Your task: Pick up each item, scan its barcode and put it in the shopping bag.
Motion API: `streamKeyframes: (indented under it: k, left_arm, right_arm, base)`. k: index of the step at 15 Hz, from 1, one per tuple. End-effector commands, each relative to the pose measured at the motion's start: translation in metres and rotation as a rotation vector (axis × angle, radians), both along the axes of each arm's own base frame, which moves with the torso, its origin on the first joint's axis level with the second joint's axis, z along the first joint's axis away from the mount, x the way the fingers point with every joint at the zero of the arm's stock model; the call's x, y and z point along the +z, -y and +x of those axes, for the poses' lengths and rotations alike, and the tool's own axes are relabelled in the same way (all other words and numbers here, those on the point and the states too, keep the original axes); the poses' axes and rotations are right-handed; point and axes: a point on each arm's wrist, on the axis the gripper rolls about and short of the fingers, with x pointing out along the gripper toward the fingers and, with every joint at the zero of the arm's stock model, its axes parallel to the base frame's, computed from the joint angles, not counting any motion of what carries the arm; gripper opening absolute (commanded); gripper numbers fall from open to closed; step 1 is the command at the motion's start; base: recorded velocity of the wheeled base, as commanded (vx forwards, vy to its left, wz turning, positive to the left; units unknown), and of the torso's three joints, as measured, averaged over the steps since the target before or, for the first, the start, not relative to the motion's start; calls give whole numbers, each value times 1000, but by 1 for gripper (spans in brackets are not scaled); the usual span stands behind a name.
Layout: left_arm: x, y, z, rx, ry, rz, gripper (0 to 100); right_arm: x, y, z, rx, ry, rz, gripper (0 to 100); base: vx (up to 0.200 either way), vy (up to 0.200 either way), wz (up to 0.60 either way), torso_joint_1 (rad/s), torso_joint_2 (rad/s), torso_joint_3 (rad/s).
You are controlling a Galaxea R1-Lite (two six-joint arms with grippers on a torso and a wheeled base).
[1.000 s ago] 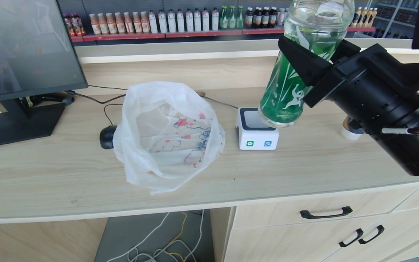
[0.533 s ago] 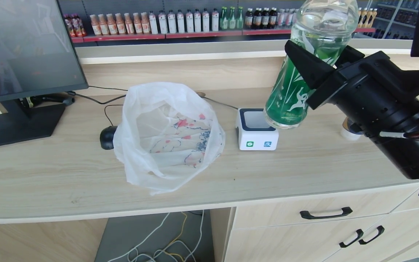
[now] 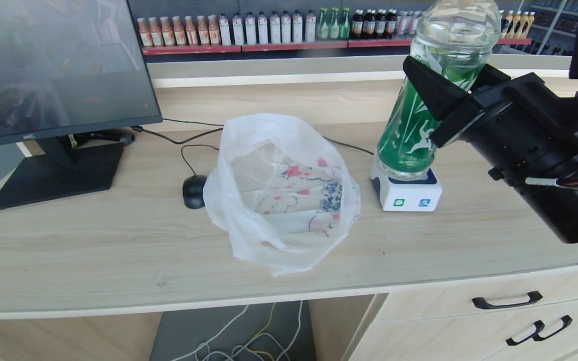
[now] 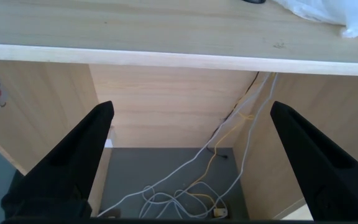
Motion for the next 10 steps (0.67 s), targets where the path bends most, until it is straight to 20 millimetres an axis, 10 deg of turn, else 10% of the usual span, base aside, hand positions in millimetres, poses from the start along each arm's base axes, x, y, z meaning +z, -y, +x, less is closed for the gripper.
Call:
streamKeyframes:
  k: [1, 10]
  left_arm:
    - [0, 0, 0, 0, 0, -2, 100]
    - [0, 0, 0, 0, 0, -2, 100]
  right_arm:
    - [-1, 0, 0, -6, -2, 3, 0]
    - [-3, -1, 2, -4, -8, -1, 0]
  base:
    - [0, 200, 0, 2, 2, -7]
    - [0, 156, 0, 2, 1, 1]
